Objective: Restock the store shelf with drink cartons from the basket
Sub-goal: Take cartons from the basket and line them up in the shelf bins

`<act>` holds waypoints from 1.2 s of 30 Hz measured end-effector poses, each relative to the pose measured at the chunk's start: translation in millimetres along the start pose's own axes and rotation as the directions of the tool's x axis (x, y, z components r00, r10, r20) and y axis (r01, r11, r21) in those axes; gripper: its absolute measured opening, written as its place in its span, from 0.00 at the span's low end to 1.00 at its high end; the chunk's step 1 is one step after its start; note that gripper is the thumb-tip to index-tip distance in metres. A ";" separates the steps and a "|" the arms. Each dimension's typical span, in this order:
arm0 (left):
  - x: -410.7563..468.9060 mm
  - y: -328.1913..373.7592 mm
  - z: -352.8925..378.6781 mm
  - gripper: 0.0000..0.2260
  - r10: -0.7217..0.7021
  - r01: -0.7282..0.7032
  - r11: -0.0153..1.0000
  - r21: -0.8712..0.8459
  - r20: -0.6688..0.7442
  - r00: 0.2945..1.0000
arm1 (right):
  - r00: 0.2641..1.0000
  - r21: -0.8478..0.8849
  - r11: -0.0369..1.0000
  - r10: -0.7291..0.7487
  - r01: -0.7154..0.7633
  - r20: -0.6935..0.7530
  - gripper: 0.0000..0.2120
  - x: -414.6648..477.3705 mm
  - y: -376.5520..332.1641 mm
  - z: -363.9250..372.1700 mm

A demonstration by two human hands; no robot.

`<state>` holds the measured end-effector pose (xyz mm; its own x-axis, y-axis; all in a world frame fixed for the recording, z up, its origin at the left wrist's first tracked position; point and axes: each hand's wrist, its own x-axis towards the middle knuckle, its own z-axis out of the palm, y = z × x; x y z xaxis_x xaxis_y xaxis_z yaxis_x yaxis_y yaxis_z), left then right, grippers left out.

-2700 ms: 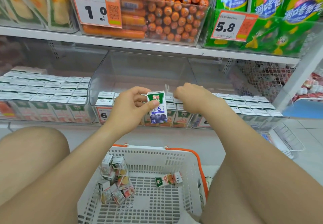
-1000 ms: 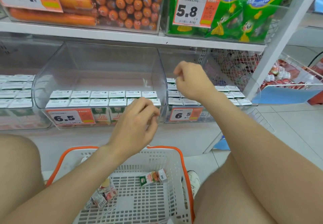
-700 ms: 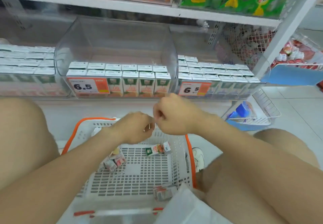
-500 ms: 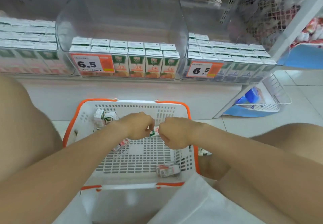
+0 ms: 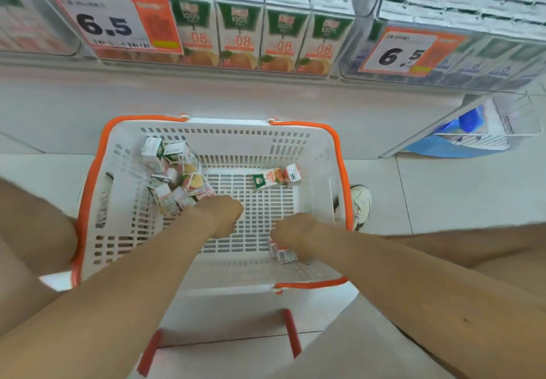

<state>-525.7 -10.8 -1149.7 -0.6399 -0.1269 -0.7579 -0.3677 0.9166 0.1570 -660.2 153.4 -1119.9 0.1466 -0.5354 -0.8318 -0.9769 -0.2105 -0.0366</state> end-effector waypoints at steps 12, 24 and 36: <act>2.0 -28.3 14.0 0.20 -0.208 0.206 0.978 -0.030 -0.173 0.963 | 0.986 0.429 0.899 0.140 -0.089 -0.089 0.17 16.2 31.4 -5.2; 7.2 -59.7 19.4 0.26 -0.298 0.252 0.946 -0.205 -0.237 0.925 | 0.931 0.969 0.242 0.339 0.054 -0.137 0.21 27.7 41.9 -47.9; -10.4 -51.6 -11.3 0.16 -0.346 -0.105 0.761 -0.641 -0.537 0.770 | 0.804 0.927 0.332 0.495 0.175 -0.330 0.23 3.7 48.1 -76.9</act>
<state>-507.7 -61.1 -1142.8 -0.7274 -0.6182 -0.2978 -0.6449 0.4676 0.6046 -694.7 78.4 -1082.1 -0.3148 -0.8042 -0.5041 -0.4429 0.5942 -0.6714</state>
